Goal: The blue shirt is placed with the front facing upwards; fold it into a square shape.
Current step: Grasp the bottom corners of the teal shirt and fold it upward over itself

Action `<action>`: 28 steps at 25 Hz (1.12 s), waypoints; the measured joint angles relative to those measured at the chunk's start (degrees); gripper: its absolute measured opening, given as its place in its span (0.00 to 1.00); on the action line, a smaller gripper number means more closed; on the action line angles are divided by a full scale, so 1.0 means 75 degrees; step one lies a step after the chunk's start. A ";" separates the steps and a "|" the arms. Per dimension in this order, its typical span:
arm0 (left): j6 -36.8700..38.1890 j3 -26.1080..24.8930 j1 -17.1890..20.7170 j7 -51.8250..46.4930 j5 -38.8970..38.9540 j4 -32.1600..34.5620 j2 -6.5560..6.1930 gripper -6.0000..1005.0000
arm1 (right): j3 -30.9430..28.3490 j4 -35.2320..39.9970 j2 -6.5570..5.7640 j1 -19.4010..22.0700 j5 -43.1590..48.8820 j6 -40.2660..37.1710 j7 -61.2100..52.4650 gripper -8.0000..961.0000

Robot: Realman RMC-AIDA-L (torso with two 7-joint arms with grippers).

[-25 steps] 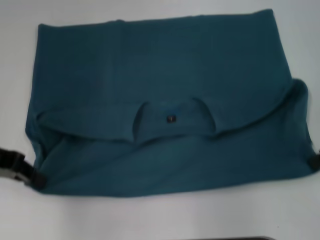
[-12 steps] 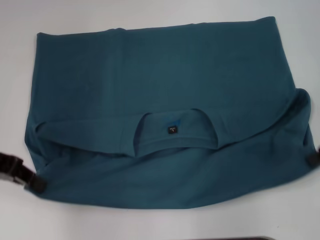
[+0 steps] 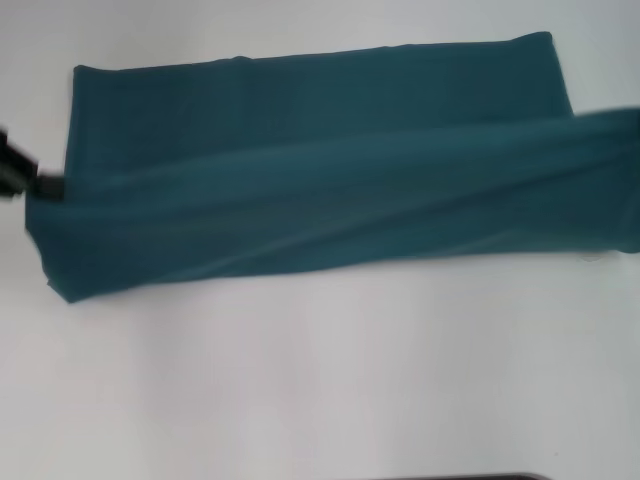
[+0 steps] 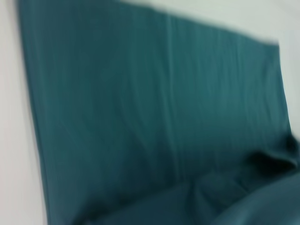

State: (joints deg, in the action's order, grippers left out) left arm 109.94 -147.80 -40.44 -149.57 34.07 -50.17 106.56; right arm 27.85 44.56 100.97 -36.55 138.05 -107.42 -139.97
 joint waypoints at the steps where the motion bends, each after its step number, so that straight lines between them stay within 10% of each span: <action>1: -0.0202 -0.0023 -0.0096 -0.0158 0.0005 0.0066 -0.0012 0.02 | -0.0057 -0.0006 0.0001 -0.0022 -0.0006 0.0160 -0.0042 0.02; 10: -0.2646 0.0880 -0.0912 -0.0930 -0.0231 0.0877 0.0172 0.02 | -0.0119 -0.0038 0.0291 -0.0130 -0.0021 0.1721 -0.0322 0.02; 28: -0.5247 0.1186 -0.0866 -0.0850 -0.0400 0.0958 0.0680 0.02 | 0.0442 -0.0070 0.1020 -0.0368 0.0017 0.4387 -0.0279 0.03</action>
State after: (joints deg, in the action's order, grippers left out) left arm 70.59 -138.90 -46.94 -155.94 31.07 -42.99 111.66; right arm 31.17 44.03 108.62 -39.31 138.18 -74.52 -142.07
